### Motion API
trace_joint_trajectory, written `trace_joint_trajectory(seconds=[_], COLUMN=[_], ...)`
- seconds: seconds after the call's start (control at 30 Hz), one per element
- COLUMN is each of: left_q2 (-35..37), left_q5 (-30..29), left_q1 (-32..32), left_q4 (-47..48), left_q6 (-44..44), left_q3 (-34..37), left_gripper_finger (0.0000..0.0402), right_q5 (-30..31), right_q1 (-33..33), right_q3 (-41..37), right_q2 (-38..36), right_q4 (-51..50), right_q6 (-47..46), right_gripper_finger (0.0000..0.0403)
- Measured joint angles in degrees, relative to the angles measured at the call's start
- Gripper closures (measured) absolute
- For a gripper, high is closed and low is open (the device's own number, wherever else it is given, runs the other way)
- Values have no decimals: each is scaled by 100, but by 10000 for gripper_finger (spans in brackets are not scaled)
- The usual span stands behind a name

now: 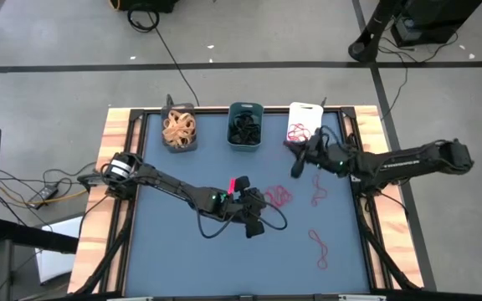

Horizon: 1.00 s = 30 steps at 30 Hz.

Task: Sort rubber bands into baskets
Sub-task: Put the red rubber band into the white bin

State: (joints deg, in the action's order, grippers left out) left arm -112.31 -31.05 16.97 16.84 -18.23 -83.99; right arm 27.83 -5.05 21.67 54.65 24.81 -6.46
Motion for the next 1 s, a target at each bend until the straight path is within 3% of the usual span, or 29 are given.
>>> trace_joint_trajectory(seconds=[0.37,0.67,1.0], left_q2=[0,0,-238], left_q5=[0,0,-59], left_q1=[0,0,-40], left_q4=[-66,-66,-231], left_q6=[13,17,16], left_q3=[0,0,0], left_gripper_finger=[334,335,335], right_q5=[1180,812,15], right_q1=[-1262,-2412,-2787], right_q3=[0,0,0], right_q2=[-279,203,384], right_q4=[-471,-1443,-1558], right_q6=[1082,230,-90], right_gripper_finger=[400,380,259])
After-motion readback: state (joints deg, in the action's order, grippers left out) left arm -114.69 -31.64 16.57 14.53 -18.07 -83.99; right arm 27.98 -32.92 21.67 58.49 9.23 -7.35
